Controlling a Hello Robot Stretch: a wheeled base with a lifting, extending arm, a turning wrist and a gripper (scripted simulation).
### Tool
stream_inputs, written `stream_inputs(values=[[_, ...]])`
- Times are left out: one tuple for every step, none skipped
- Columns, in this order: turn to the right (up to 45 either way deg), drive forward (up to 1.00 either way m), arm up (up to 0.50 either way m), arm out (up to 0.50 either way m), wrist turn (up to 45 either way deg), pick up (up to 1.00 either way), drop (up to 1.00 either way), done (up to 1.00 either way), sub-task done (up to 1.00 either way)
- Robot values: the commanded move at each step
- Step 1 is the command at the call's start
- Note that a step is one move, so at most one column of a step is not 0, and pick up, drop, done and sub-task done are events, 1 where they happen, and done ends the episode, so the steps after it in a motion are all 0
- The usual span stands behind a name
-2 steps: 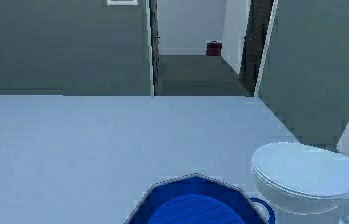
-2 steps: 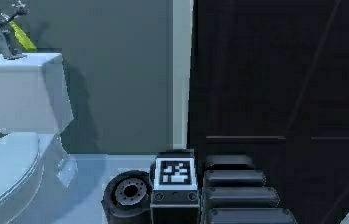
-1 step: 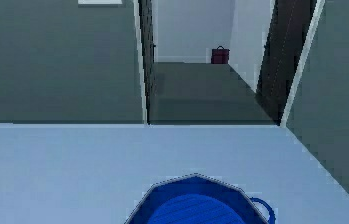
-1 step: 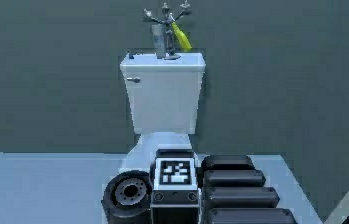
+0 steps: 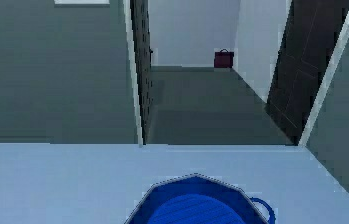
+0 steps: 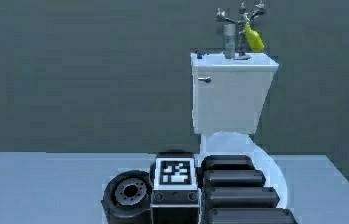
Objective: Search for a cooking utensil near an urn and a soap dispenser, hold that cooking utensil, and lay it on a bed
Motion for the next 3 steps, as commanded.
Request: stream_inputs(values=[[12.0,0.0,0.0,0.0,0.0,0.0,0.0,0.0,0.0],[0.0,1.0,0.0,0.0,0.0,0.0,0.0,0.0,0.0],[0.0,1.0,0.0,0.0,0.0,0.0,0.0,0.0,0.0]])
